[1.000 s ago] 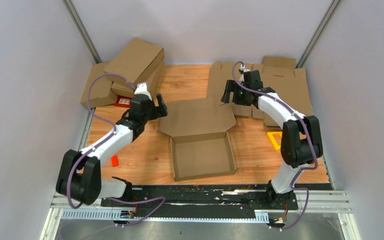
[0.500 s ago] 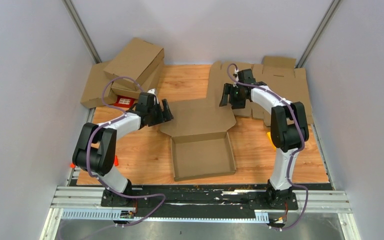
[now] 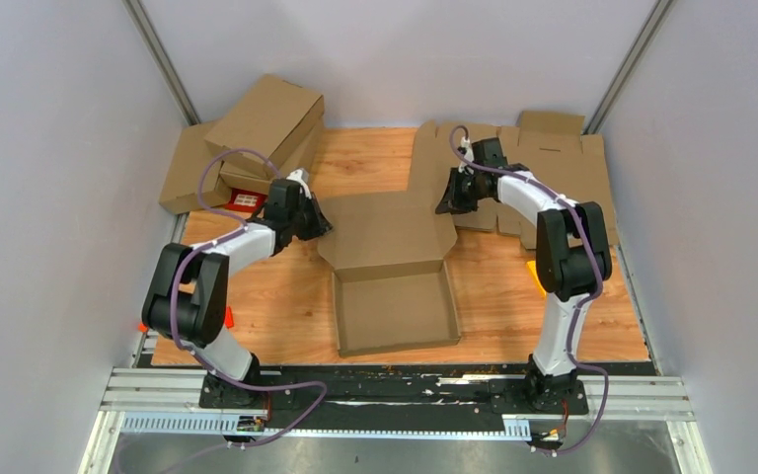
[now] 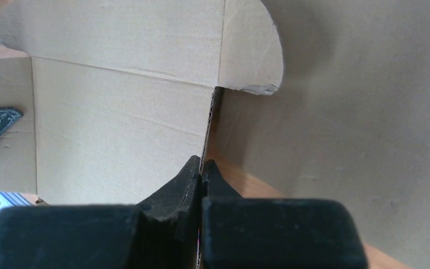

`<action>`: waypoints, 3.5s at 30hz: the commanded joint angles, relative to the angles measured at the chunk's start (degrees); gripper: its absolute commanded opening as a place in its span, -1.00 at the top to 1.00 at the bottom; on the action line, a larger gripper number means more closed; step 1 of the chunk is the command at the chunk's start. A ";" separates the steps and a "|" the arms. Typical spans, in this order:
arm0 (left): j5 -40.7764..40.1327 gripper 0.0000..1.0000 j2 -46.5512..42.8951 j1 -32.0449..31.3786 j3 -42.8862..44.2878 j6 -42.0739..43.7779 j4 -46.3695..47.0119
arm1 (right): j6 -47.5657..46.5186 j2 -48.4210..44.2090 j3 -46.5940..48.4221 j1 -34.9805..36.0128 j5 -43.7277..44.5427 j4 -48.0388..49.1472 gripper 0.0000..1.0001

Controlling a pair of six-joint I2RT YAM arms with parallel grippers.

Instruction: Fold the paper box

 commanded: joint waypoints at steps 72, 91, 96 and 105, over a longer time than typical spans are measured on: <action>-17.90 1.00 -30.02 -23.29 -40.74 28.61 76.77 | -6.68 -48.18 -22.61 5.55 10.99 -0.76 0.99; -22.40 -0.38 -39.87 -23.20 -32.31 23.03 44.84 | -8.60 -56.35 -25.42 5.58 16.22 9.80 1.00; -23.03 -0.53 -42.80 -23.19 -26.66 22.26 30.86 | -9.21 -57.61 -27.05 5.55 14.93 12.22 1.00; -26.06 -0.62 -43.82 -19.45 -25.09 20.09 24.85 | -10.75 -58.11 -27.83 5.55 12.09 13.31 1.00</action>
